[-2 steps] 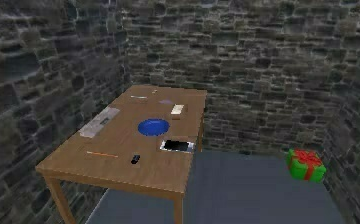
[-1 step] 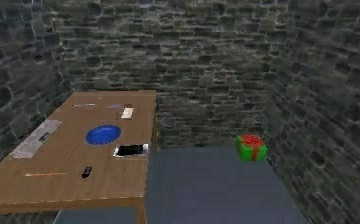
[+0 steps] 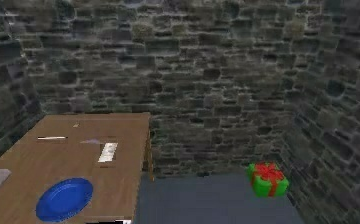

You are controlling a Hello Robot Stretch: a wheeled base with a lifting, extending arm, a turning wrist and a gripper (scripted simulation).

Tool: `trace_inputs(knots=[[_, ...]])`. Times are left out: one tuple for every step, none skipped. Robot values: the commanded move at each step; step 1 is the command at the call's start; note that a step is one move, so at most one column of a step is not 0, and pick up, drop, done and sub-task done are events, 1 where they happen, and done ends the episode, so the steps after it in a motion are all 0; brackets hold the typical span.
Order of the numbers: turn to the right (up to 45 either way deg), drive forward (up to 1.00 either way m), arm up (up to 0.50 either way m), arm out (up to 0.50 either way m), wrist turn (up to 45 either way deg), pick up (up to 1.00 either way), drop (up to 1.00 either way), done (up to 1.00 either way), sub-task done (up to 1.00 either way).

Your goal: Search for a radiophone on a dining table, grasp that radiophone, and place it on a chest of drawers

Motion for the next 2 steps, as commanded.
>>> trace_inputs(knots=[[-45.0, 0.0, 0.0, 0.0, 0.0, 0.0, 0.0, 0.0, 0.0], [-45.0, 0.0, 0.0, 0.0, 0.0, 0.0, 0.0, 0.0, 0.0]])
